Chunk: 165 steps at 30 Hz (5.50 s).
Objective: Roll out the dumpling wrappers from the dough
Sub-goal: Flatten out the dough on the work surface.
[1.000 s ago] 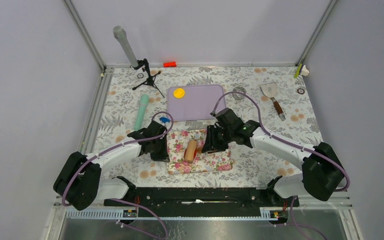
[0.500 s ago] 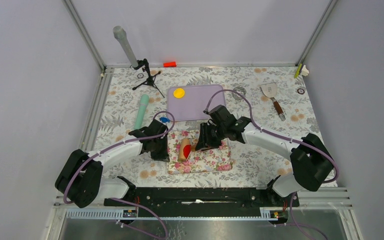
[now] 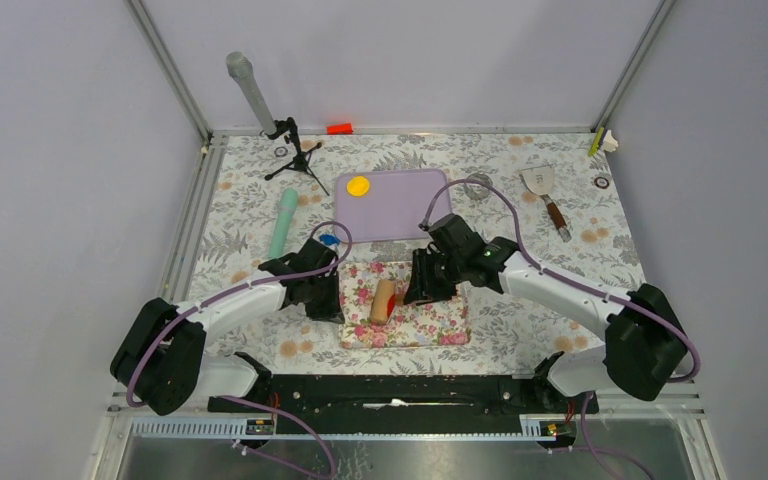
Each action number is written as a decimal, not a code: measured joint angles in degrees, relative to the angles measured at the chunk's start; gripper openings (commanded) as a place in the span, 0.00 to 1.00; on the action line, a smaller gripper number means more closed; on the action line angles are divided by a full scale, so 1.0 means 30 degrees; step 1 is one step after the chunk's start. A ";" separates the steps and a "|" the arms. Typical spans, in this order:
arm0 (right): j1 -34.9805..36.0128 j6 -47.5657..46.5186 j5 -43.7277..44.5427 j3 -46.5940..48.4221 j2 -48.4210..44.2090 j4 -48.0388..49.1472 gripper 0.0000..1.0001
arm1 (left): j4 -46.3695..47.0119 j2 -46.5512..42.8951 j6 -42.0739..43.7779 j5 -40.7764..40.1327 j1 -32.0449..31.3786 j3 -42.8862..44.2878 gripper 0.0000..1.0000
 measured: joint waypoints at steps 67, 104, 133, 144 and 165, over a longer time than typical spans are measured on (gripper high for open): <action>-0.0940 -0.3104 0.0255 0.4889 0.3067 -0.3716 0.00 | -0.2885 -0.3089 0.1268 -0.1960 -0.0036 0.4044 0.30; -0.1639 -0.2412 -0.0641 0.0605 0.0146 -0.0765 0.00 | 0.6375 0.1668 -0.4284 0.4306 -0.0036 0.2135 0.09; -0.1807 -0.2288 -0.0648 0.0131 -0.0270 -0.0619 0.00 | 0.8845 0.3075 -0.5078 0.5399 -0.0189 0.0583 0.03; -0.1894 -0.2288 -0.0743 0.0022 -0.0291 -0.0488 0.00 | 0.8612 0.3155 -0.4787 0.4976 -0.0182 0.0597 0.03; -0.2149 -0.2317 -0.1078 -0.0233 -0.0481 -0.0510 0.00 | 0.5479 0.2601 -0.3198 0.2375 -0.0182 0.0597 0.02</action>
